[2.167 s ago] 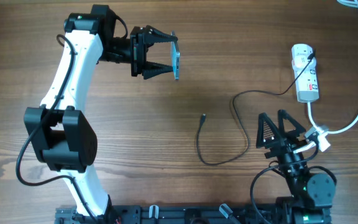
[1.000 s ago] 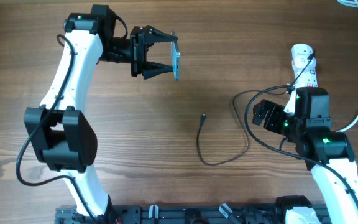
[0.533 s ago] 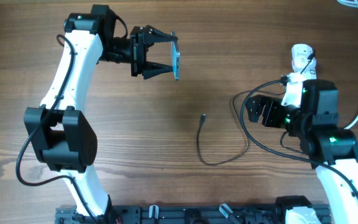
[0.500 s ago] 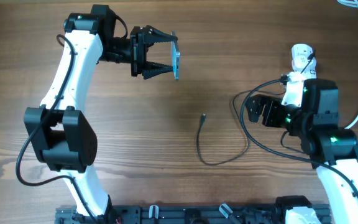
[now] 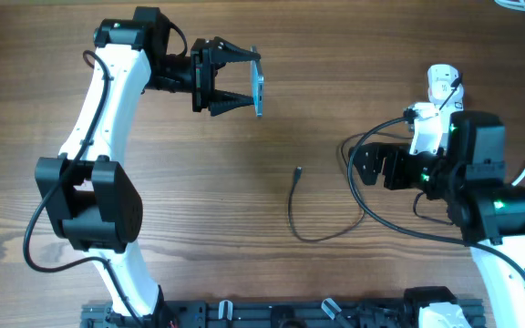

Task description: Plug charger to phone and switch on socket

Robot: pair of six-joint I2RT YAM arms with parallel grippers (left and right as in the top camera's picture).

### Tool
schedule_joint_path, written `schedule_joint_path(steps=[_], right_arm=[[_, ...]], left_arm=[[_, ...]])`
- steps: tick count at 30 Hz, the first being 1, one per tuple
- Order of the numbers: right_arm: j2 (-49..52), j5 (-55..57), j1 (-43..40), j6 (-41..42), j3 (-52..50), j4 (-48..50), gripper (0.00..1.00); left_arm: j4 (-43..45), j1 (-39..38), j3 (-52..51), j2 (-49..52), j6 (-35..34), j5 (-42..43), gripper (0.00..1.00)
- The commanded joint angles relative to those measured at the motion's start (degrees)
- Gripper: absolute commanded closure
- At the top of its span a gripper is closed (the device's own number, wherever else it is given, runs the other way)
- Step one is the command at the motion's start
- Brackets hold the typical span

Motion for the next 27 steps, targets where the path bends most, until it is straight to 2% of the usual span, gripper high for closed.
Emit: schedule_joint_path(steps=[1, 4, 9, 15, 22, 27], right_arm=[[-0.59, -2.19, 3.13, -0.98, 7.08, -1.68, 0.05], [-0.28, -2.05, 7.15, 0.37, 10.67, -2.73, 0.05], [2.47, 6.03, 17.14, 8.09, 15.96, -2.97, 0.08], [12.98, 20.33, 29.62, 10.21, 29.20, -7.85, 0.10], [25.90, 33.88, 39.45, 13.90, 45.66, -14.69, 0.11], [29.59, 41.35, 43.95, 16.57, 48.22, -13.60, 0.14]], left_arm=[[-0.04, 0.09, 1.49, -2.36, -0.28, 2.97, 0.37], [-0.02, 0.09, 1.49, -2.36, -0.28, 2.97, 0.37], [-0.04, 0.09, 1.49, -2.36, -0.28, 2.97, 0.37], [-0.02, 0.09, 1.49, -2.36, -0.28, 2.97, 0.37], [0.00, 0.09, 1.49, -2.36, -0.28, 2.78, 0.37], [-0.02, 0.09, 1.49, -2.36, -0.31, 1.73, 0.37]])
